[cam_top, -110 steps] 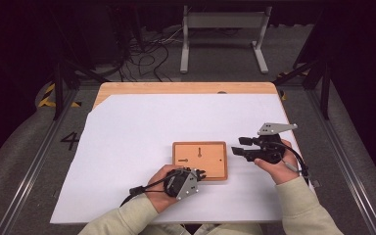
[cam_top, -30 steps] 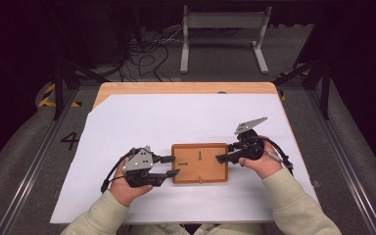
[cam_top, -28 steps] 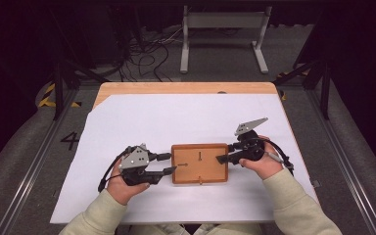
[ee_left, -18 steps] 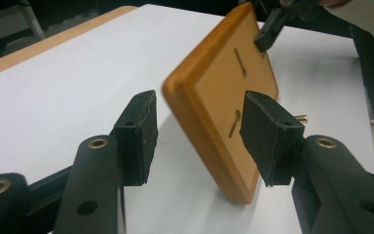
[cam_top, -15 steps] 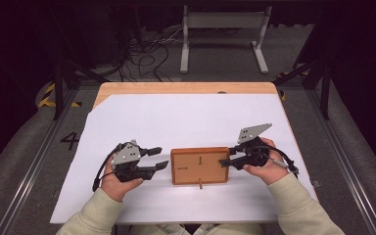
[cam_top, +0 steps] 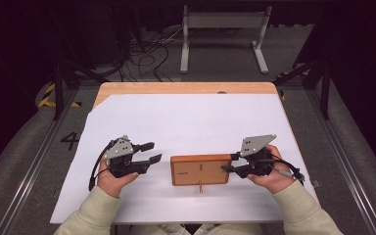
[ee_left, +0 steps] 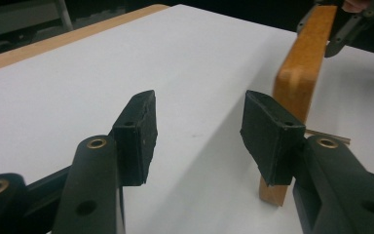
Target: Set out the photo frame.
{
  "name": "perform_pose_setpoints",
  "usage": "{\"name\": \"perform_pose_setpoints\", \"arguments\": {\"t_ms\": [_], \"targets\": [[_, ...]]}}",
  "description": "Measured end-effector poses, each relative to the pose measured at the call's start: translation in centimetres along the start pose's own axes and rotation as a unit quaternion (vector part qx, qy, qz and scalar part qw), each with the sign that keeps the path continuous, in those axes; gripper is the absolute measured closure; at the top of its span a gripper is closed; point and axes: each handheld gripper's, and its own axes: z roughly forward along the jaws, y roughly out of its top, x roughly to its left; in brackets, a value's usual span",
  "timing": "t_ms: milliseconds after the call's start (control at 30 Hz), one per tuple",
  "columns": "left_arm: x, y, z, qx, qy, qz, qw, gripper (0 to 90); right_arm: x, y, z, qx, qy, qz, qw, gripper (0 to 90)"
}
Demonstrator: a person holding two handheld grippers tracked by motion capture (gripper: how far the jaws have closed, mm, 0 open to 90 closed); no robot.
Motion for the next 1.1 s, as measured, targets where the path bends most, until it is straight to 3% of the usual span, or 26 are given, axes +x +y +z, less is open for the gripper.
{"name": "perform_pose_setpoints", "arguments": {"t_ms": [233, 400, 567, 800, 1100], "targets": [[0.4, -0.2, 0.2, 0.008, 0.008, -0.012, 0.9999, 47.1, 1.2, -0.2, -0.6, 0.000, 0.001, -0.020, 0.9998, 63.7], [0.5, -0.2, 0.3, 0.010, 0.006, -0.012, 0.9999, 46.5, 1.9, -0.5, -0.9, -0.005, 0.008, -0.025, 0.9996, 65.7], [0.6, -0.5, 0.7, 0.025, -0.002, -0.028, 0.9993, 44.6, 2.5, -0.5, -1.1, -0.001, 0.004, -0.037, 0.9993, 65.9], [0.7, -0.8, 1.0, 0.030, -0.002, -0.028, 0.9992, 45.2, 3.5, -0.6, -1.3, 0.005, 0.000, -0.061, 0.9981, 65.3], [0.8, -0.9, 1.0, 0.033, 0.000, -0.030, 0.9990, 45.2, 4.4, -1.0, -1.4, 0.012, 0.013, -0.069, 0.9974, 61.8]]}}
